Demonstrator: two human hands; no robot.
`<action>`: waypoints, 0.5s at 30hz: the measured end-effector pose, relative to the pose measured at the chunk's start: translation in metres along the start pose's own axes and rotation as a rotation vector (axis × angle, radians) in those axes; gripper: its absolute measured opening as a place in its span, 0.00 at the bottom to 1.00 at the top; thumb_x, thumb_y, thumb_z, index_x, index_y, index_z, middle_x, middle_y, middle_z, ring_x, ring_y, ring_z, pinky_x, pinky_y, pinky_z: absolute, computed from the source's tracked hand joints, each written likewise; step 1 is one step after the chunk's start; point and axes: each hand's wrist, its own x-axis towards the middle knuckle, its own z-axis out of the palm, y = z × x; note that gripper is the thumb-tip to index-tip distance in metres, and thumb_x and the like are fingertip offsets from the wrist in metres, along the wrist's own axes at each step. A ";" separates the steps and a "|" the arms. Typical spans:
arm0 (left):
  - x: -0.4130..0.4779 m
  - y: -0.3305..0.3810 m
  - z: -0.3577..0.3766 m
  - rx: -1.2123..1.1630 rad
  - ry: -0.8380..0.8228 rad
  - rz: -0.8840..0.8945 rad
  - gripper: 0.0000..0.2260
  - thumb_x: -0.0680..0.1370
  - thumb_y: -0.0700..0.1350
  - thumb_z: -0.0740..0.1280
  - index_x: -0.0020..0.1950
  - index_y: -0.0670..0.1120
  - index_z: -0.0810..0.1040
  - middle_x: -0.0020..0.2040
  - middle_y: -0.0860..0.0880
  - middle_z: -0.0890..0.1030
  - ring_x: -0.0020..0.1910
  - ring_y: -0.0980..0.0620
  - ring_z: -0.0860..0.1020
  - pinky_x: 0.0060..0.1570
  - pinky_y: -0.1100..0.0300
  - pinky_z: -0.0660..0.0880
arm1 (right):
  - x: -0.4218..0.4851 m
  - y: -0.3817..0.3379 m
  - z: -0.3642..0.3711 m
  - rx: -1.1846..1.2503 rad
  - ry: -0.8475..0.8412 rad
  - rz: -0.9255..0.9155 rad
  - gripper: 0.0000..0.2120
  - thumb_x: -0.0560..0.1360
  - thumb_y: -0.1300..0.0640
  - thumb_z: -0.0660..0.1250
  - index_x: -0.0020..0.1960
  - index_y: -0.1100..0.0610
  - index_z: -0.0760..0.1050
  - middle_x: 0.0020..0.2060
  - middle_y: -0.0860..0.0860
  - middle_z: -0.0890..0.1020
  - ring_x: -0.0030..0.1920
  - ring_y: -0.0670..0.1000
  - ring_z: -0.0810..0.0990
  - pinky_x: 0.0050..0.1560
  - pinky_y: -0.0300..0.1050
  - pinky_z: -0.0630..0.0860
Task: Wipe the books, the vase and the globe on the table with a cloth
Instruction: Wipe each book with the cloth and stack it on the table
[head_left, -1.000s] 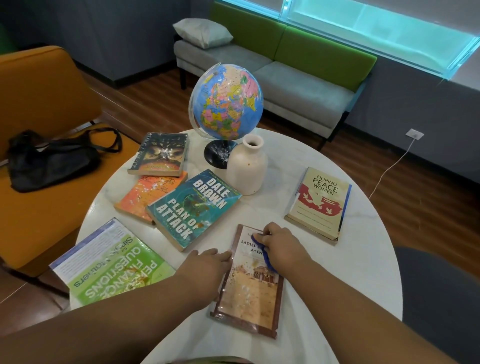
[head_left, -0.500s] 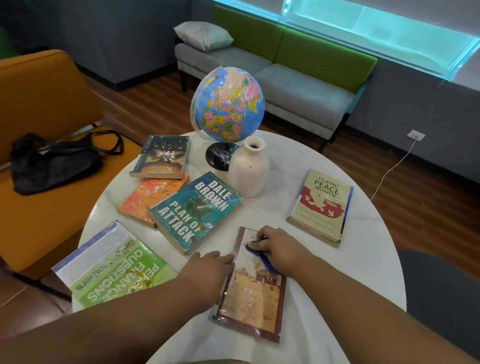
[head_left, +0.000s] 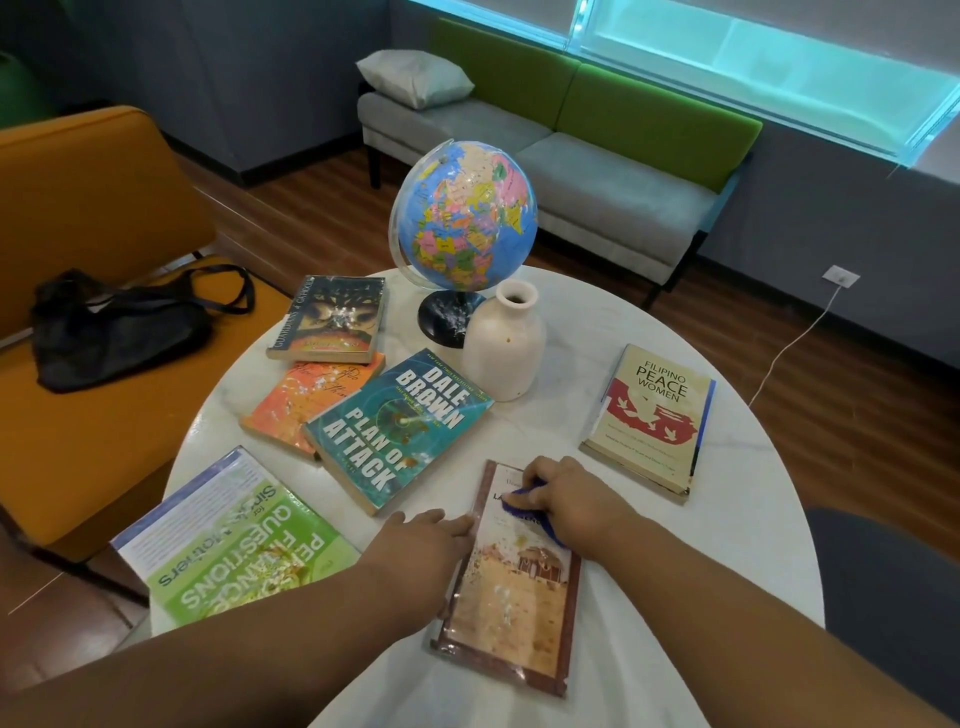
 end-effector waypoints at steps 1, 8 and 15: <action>0.000 0.000 0.000 -0.001 -0.001 0.000 0.37 0.76 0.49 0.70 0.79 0.54 0.51 0.79 0.56 0.50 0.78 0.49 0.52 0.72 0.44 0.56 | -0.003 -0.003 0.002 -0.007 -0.025 -0.031 0.20 0.78 0.41 0.59 0.68 0.44 0.71 0.62 0.49 0.66 0.63 0.52 0.68 0.62 0.42 0.67; -0.003 0.002 -0.003 -0.025 0.007 -0.001 0.38 0.75 0.50 0.70 0.79 0.55 0.51 0.79 0.57 0.49 0.78 0.49 0.53 0.72 0.44 0.55 | -0.019 -0.003 0.007 -0.060 0.115 0.105 0.10 0.74 0.40 0.66 0.44 0.45 0.71 0.46 0.52 0.76 0.41 0.51 0.79 0.39 0.41 0.73; -0.003 0.003 -0.003 -0.022 0.014 -0.004 0.39 0.75 0.50 0.71 0.79 0.55 0.50 0.79 0.57 0.50 0.77 0.48 0.53 0.72 0.45 0.57 | -0.037 -0.028 0.019 0.232 0.090 0.358 0.12 0.80 0.55 0.59 0.63 0.53 0.70 0.55 0.49 0.74 0.49 0.48 0.76 0.45 0.36 0.70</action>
